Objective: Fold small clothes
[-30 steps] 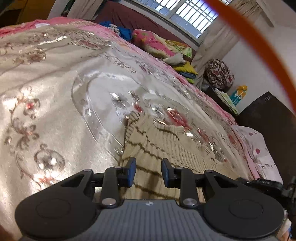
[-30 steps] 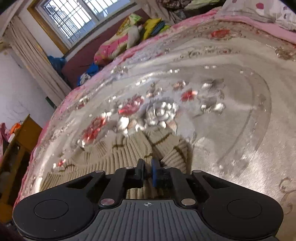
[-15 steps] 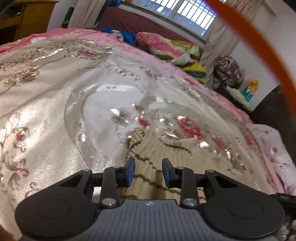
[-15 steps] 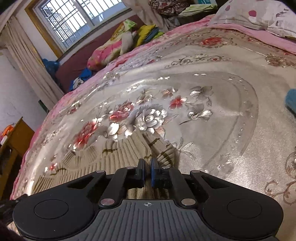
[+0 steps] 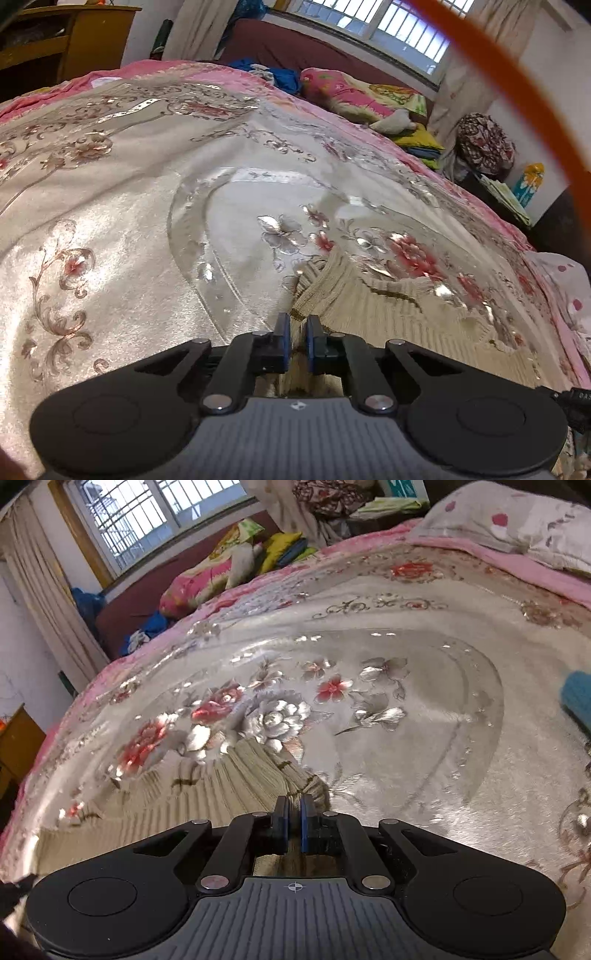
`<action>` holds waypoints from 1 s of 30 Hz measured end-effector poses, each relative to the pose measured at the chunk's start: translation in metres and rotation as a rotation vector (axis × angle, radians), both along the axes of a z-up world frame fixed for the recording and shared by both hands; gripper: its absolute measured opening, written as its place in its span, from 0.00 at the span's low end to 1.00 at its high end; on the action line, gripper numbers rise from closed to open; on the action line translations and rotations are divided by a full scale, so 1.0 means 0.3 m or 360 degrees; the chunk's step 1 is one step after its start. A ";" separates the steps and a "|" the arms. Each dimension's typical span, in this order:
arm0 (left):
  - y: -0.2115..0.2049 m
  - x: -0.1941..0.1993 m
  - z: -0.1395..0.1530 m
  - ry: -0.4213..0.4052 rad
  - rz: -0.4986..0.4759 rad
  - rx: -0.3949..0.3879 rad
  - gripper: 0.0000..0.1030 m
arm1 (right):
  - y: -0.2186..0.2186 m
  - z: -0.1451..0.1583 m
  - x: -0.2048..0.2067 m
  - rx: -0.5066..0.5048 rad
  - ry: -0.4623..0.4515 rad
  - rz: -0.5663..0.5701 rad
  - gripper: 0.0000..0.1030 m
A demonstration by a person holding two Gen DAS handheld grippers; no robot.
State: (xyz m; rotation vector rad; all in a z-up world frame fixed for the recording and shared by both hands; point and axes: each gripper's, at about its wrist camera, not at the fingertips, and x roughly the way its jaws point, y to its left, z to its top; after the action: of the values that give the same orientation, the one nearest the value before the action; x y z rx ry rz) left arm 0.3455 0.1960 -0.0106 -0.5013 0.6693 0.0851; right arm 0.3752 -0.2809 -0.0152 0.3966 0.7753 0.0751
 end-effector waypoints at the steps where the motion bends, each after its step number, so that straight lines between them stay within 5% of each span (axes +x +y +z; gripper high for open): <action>1: 0.002 -0.009 0.010 -0.0010 -0.0013 -0.0012 0.16 | -0.006 0.004 0.000 0.0026 0.0005 -0.0008 0.11; 8: 0.007 -0.126 0.095 -0.0100 -0.0040 -0.0024 0.16 | -0.019 0.102 -0.094 -0.0020 -0.0100 -0.0009 0.13; 13: -0.050 -0.249 0.093 -0.0117 -0.0147 -0.0039 0.17 | 0.027 0.169 -0.247 -0.0011 -0.0186 0.0166 0.13; 19: -0.086 -0.314 0.003 0.0007 -0.0182 -0.0061 0.17 | 0.060 0.090 -0.340 -0.0064 -0.0062 0.0264 0.13; 22: -0.085 -0.333 -0.028 0.0049 -0.0177 -0.0046 0.17 | 0.037 0.031 -0.341 -0.0122 0.0028 0.0217 0.00; 28: -0.084 -0.377 -0.004 0.0028 -0.0163 -0.0024 0.17 | 0.018 0.049 -0.366 -0.0133 0.0053 0.0154 0.00; 30: -0.092 -0.389 0.001 0.0024 -0.0177 0.0016 0.17 | 0.023 0.060 -0.383 -0.0112 0.0029 0.0155 0.08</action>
State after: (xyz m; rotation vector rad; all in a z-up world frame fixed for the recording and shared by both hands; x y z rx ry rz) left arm 0.2288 0.1684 -0.0102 -0.4535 0.7098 -0.0128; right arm 0.2604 -0.2741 0.0027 0.2928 0.8130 0.1353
